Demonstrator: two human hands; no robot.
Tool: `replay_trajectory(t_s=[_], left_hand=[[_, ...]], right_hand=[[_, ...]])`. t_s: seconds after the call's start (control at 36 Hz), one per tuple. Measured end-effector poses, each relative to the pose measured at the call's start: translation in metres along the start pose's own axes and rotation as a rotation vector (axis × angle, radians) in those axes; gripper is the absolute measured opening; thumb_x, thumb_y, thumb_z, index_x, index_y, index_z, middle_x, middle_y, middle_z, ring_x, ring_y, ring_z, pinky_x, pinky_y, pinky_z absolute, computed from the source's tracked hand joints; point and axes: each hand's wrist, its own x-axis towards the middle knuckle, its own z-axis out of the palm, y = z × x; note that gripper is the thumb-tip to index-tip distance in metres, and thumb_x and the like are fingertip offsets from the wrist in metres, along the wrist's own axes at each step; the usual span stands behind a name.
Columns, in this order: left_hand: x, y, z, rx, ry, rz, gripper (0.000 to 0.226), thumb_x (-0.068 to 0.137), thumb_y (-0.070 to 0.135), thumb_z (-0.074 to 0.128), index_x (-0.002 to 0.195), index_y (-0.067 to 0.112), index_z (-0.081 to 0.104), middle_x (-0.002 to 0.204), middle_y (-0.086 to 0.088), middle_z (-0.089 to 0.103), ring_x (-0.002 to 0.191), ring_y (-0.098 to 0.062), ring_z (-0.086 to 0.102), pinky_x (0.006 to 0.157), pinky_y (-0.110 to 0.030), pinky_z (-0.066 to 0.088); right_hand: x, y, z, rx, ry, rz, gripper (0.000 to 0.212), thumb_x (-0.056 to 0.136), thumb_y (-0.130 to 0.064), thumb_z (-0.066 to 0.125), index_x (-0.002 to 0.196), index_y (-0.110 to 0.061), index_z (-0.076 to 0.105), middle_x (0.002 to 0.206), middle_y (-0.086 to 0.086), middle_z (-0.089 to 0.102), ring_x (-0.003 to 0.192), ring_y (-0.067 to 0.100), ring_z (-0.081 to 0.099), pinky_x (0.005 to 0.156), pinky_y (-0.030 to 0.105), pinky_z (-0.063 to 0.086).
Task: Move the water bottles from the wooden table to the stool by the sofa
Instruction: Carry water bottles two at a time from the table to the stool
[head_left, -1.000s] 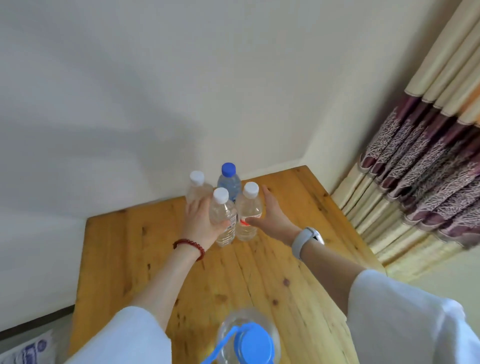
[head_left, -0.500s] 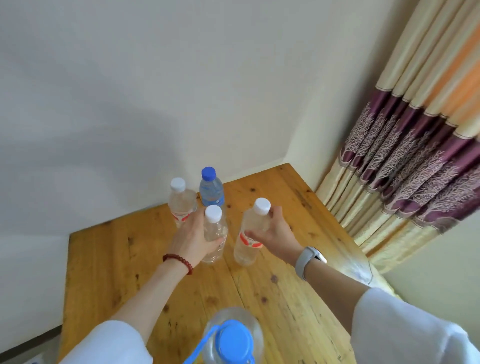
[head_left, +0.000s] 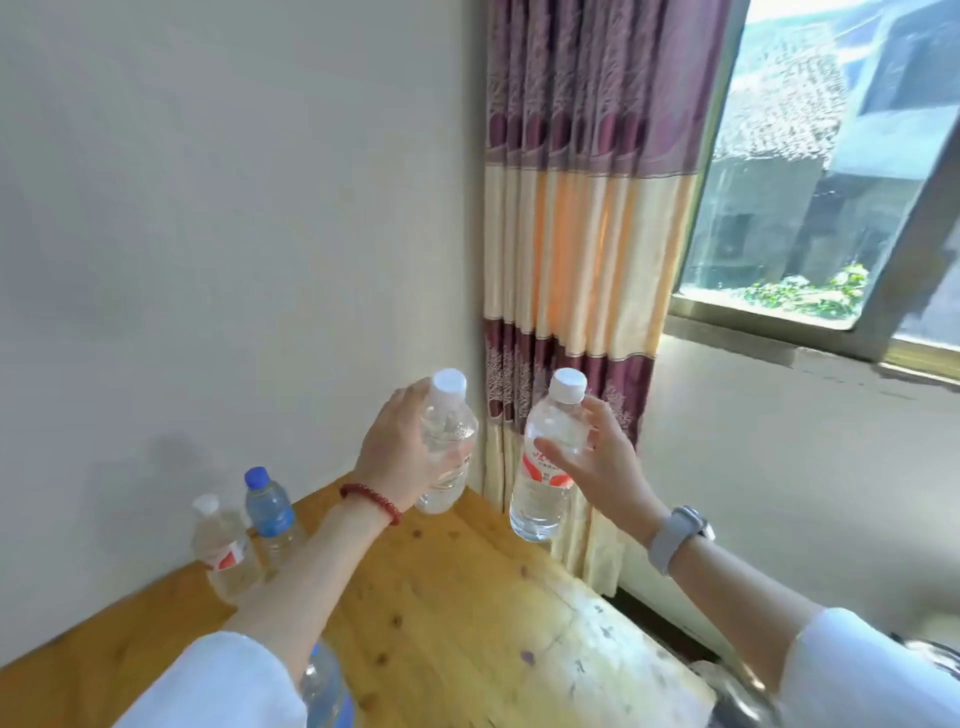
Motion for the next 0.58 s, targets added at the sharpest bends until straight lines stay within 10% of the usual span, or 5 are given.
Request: replay_trajectory(t_s=[0.17, 0.28, 0.36, 0.47, 0.58], left_hand=[[-0.066, 0.162, 0.065, -0.332, -0.053, 0.075, 0.063, 0.066, 0.043, 0.073, 0.118, 0.017, 0.048, 0.111, 0.0, 0.056, 0.103, -0.016, 0.052, 0.088, -0.018, 0.038], [-0.132, 0.266, 0.13, -0.527, -0.183, 0.093, 0.057, 0.07, 0.033, 0.076, 0.115, 0.012, 0.047, 0.103, 0.0, 0.055, 0.097, -0.023, 0.054, 0.081, -0.024, 0.038], [-0.184, 0.341, 0.176, -0.545, -0.321, 0.171, 0.057, 0.069, 0.029, 0.076, 0.115, 0.013, 0.047, 0.101, 0.003, 0.056, 0.084, -0.018, 0.054, 0.071, -0.017, 0.034], [-0.258, 0.442, 0.229, -0.599, -0.544, 0.362, 0.053, 0.066, 0.026, 0.078, 0.11, 0.012, 0.051, 0.092, 0.005, 0.058, 0.07, -0.012, 0.055, 0.063, -0.012, 0.035], [-0.331, 0.539, 0.28, -0.743, -0.81, 0.518, 0.049, 0.064, 0.024, 0.08, 0.105, 0.011, 0.057, 0.099, 0.0, 0.066, 0.088, -0.017, 0.063, 0.078, -0.025, 0.048]], right_hand=[[-0.113, -0.013, -0.165, -0.051, 0.255, -0.061, 0.061, 0.078, -0.016, 0.069, 0.13, -0.009, 0.038, 0.109, 0.01, 0.055, 0.081, 0.017, 0.06, 0.063, 0.012, 0.05], [-0.211, 0.0, -0.275, -0.18, 0.437, 0.005, 0.062, 0.081, -0.026, 0.064, 0.132, -0.004, 0.036, 0.121, 0.011, 0.05, 0.106, 0.029, 0.054, 0.092, 0.039, 0.045], [-0.296, 0.015, -0.349, -0.294, 0.535, 0.064, 0.066, 0.082, -0.038, 0.061, 0.135, -0.01, 0.034, 0.128, 0.006, 0.045, 0.12, 0.023, 0.045, 0.1, 0.03, 0.034], [-0.413, 0.027, -0.429, -0.429, 0.718, 0.194, 0.094, 0.06, -0.089, 0.032, 0.134, -0.03, 0.034, 0.12, -0.017, 0.041, 0.11, 0.001, 0.041, 0.092, 0.016, 0.026], [-0.525, 0.033, -0.494, -0.451, 0.932, 0.264, 0.048, 0.06, -0.088, 0.035, 0.104, -0.069, 0.037, 0.101, -0.04, 0.047, 0.093, -0.023, 0.047, 0.083, -0.001, 0.032]])
